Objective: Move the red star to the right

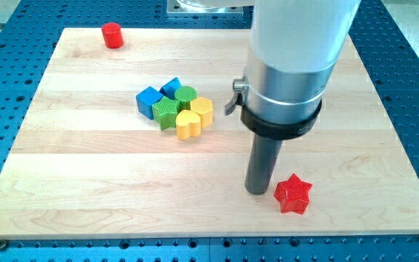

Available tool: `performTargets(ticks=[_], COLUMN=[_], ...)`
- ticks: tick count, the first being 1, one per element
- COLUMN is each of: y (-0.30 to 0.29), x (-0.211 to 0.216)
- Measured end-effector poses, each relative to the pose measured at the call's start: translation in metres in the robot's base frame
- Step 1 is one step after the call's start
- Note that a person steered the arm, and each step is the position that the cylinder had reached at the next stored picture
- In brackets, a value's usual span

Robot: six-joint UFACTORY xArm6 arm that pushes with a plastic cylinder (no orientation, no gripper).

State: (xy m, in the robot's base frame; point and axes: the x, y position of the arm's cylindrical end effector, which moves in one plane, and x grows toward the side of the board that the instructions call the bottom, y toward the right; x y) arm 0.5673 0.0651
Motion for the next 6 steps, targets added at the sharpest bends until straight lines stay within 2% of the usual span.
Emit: performTargets(ticks=[2, 3, 6], y=[0.02, 0.078, 0.102], x=[0.018, 0.017, 0.017])
